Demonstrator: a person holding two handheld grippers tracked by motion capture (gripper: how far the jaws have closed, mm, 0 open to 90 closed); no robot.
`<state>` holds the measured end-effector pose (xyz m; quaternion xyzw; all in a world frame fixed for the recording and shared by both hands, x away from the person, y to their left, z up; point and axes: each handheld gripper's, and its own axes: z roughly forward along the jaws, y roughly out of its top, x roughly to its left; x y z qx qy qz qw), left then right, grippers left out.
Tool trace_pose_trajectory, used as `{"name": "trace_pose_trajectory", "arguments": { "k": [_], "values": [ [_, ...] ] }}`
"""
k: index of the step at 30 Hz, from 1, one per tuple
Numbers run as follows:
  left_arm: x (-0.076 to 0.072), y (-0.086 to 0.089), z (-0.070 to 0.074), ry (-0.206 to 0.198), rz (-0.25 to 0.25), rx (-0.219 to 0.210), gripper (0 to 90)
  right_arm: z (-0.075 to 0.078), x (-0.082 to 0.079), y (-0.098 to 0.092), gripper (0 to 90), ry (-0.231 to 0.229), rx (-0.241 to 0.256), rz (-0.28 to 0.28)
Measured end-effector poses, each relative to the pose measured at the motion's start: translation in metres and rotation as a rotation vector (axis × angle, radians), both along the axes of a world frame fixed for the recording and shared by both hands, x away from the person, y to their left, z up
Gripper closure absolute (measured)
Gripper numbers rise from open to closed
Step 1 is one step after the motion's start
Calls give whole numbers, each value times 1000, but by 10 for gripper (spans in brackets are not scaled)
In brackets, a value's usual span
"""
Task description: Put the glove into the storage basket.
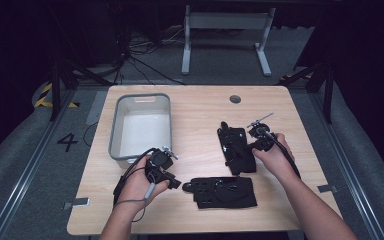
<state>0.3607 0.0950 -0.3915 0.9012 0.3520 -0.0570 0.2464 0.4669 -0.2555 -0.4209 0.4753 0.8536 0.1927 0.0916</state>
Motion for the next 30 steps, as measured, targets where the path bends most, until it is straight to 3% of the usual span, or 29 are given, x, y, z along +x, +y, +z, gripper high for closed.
{"name": "trace_pose_trajectory", "arguments": {
  "k": [9, 16, 30],
  "values": [
    [0, -2, 0, 1, -3, 1, 641, 37, -15, 0, 868, -99, 42, 37],
    [1, -4, 0, 3, -12, 0, 644, 63, -32, 1, 869, -157, 37, 77],
    [4, -12, 0, 3, -36, 2, 644, 94, -76, -4, 869, -198, 13, 145]
  ]
}}
